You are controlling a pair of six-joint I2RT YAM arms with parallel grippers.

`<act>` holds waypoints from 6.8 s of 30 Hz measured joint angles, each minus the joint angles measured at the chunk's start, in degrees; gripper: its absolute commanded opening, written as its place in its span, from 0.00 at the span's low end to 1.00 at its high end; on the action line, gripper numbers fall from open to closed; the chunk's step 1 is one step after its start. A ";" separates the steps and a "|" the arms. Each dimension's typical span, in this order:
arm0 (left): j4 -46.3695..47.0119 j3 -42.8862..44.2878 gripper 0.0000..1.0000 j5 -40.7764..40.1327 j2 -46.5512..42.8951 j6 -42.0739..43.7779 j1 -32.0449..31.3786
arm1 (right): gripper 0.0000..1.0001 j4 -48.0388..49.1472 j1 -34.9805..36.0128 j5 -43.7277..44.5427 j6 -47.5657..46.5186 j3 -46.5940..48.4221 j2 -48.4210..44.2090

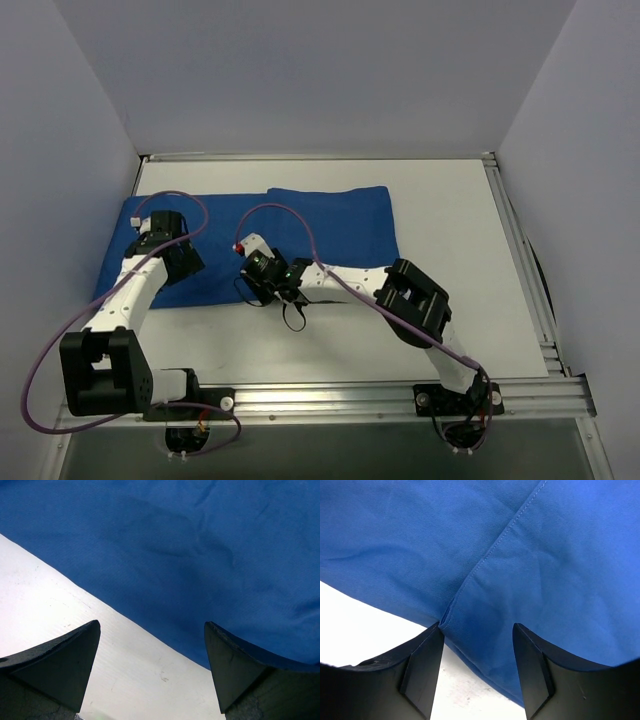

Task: Open and lay out the surgical kit
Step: Open the surgical kit at the center of the board.

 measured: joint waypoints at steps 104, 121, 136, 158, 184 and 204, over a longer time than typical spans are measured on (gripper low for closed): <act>2.10 -0.50 0.94 2.38 5.33 0.20 -2.19 | 0.00 -0.09 -1.18 -0.81 -3.63 0.02 -0.42; 2.10 -0.50 0.94 2.54 3.63 0.81 -2.19 | 0.00 -9.84 -42.38 24.13 10.73 -22.88 -26.25; 2.10 -0.50 0.94 3.41 3.10 1.05 -2.23 | 0.00 -14.82 -83.78 28.79 19.69 -26.88 -29.81; 1.07 1.14 0.94 3.08 4.83 -1.25 -1.73 | 0.69 -15.06 -73.20 16.81 21.35 -21.16 -28.24; 7.61 7.21 1.00 12.79 23.78 -9.66 15.45 | 0.67 -4.57 -71.71 1.66 25.55 -32.26 -22.23; 0.83 -0.61 1.00 12.72 14.05 -13.25 26.10 | 0.67 -10.49 -85.88 -0.33 27.12 -43.23 -35.32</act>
